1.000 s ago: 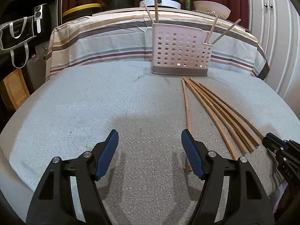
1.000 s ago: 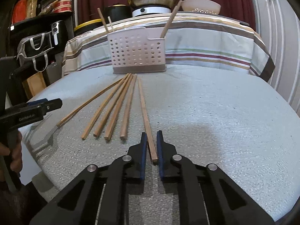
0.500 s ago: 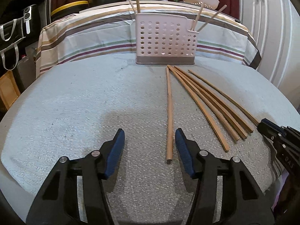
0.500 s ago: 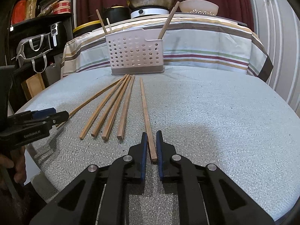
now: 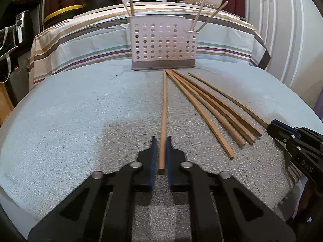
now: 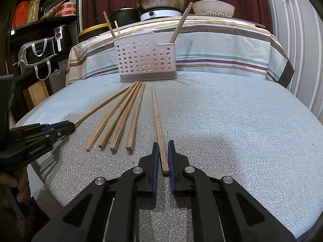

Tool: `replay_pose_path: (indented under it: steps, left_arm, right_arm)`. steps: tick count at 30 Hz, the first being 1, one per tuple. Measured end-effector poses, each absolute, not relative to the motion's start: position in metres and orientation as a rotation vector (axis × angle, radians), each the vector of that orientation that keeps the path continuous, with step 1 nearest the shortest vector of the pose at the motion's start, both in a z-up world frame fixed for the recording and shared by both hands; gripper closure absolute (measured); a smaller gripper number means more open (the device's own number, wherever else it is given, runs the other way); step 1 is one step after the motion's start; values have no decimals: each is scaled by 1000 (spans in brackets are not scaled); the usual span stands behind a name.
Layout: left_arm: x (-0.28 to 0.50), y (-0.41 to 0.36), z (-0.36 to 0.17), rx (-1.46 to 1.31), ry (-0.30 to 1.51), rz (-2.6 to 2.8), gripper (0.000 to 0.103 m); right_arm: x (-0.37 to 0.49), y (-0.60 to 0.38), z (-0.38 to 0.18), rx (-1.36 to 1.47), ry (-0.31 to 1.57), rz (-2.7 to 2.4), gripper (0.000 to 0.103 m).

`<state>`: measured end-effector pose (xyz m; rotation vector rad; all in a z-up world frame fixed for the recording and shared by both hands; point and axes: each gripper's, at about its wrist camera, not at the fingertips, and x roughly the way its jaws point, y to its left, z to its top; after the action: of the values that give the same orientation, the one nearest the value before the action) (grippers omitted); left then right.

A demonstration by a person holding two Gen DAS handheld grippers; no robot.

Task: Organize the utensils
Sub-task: 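Close the left tool on one chopstick while the right tool grasps another, then lift both held chopsticks upright and carry them above the caddy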

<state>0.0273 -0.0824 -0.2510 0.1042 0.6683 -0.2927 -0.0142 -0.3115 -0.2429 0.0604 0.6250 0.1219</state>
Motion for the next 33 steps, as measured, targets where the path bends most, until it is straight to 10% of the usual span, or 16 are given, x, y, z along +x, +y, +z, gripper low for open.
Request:
replay_pose_path:
  steps: [33]
  left_arm:
    - [10, -59, -187, 85, 489, -235, 97]
  right_arm:
    - [-32, -316, -182, 69, 477, 84, 96]
